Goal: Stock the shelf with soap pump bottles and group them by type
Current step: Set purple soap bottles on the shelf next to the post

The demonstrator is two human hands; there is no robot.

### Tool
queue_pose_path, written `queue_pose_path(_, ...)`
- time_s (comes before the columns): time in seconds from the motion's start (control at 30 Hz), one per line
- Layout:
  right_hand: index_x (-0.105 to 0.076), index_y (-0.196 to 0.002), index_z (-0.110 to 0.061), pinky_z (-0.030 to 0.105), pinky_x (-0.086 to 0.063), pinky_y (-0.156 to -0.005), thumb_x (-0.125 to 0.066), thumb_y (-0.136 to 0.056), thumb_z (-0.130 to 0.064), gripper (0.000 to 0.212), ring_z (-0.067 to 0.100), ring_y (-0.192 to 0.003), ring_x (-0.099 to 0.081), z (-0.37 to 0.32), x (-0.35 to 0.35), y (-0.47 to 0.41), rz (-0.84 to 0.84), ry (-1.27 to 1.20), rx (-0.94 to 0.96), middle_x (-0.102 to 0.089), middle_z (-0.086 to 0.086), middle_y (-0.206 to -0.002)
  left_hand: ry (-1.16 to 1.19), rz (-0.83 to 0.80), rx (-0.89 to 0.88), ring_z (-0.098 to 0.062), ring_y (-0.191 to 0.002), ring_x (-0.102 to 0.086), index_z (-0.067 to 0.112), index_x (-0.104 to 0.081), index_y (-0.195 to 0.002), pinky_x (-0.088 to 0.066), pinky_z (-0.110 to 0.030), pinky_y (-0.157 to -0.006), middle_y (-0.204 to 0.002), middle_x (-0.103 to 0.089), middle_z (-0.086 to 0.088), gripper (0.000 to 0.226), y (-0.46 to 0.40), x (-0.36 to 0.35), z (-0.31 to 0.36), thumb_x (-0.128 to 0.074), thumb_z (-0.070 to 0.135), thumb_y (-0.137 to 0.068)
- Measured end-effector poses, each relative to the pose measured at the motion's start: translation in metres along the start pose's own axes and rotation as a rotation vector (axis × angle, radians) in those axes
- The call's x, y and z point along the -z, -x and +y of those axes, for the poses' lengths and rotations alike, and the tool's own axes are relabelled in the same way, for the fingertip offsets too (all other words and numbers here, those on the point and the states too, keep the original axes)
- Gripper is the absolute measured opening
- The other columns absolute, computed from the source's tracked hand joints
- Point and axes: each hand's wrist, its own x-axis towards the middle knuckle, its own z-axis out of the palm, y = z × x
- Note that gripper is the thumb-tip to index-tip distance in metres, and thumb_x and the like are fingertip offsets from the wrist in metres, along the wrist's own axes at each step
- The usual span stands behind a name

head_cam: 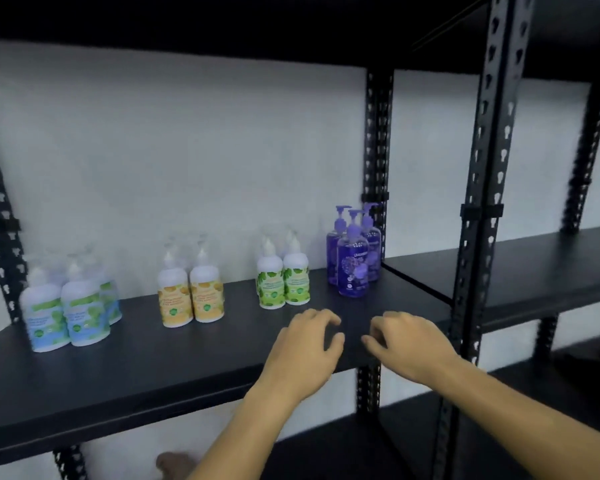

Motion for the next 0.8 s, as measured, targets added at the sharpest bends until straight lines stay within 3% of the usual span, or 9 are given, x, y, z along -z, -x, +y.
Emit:
queue_pose_path(0.17, -0.064, -0.097, -0.026, 0.032, -0.043, -0.075, -0.043, -0.097, -0.052, 0.034, 0.019, -0.097, -0.061, 0.074, -0.014, 0.046, -0.010, 0.027, -0.142, -0.064, -0.006, -0.100, -0.007, -0.104, -0.112, -0.008, -0.117, -0.047, 0.029, -0.057, -0.124, -0.040, -0.032, -0.101, -0.125, -0.055, 0.014, 0.029, -0.016, -0.066, 0.046, -0.047, 0.037, -0.098)
queue_pose_path(0.33, -0.059, -0.087, -0.024, 0.031, -0.036, -0.067, -0.042, -0.097, -0.050, 0.033, 0.017, -0.081, -0.055, 0.137, -0.041, 0.097, -0.057, 0.024, -0.235, -0.063, -0.004, -0.092, 0.063, -0.248, -0.140, -0.006, -0.115, -0.048, 0.031, -0.057, -0.123, -0.042, -0.030, -0.099, -0.123, -0.054, 0.017, 0.027, -0.017, -0.138, 0.081, -0.046, 0.036, -0.099)
queue_pose_path(0.53, -0.062, -0.097, -0.024, 0.031, -0.039, -0.067, -0.044, -0.098, -0.052, 0.034, 0.022, -0.092, -0.061, 0.203, -0.094, 0.164, -0.165, -0.018, -0.430, -0.065, -0.002, -0.100, 0.167, -0.442, -0.100, -0.007, -0.117, -0.050, 0.030, -0.058, -0.124, -0.044, -0.029, -0.099, -0.124, -0.055, 0.014, 0.028, -0.008, -0.230, 0.103, -0.048, 0.037, -0.100)
queue_pose_path(0.7, -0.065, -0.102, -0.024, 0.032, -0.043, -0.068, -0.045, -0.097, -0.050, 0.033, 0.024, -0.094, -0.064, 0.228, -0.142, 0.221, -0.309, -0.103, -0.607, -0.068, 0.000, -0.103, 0.249, -0.586, -0.002, -0.008, -0.088, -0.052, 0.026, -0.062, -0.119, -0.045, -0.024, -0.082, -0.113, -0.057, 0.008, 0.024, 0.015, -0.304, 0.105, -0.052, 0.033, -0.099)
queue_pose_path(0.8, -0.066, -0.102, -0.025, 0.034, -0.049, -0.074, -0.045, -0.096, -0.050, 0.034, 0.026, -0.097, -0.065, 0.231, -0.176, 0.250, -0.383, -0.150, -0.693, -0.069, 0.003, -0.107, 0.292, -0.647, 0.093, -0.008, -0.082, -0.058, 0.024, -0.065, -0.113, -0.050, -0.029, -0.083, -0.108, -0.060, 0.006, 0.019, 0.031, -0.344, 0.096, -0.055, 0.029, -0.096)
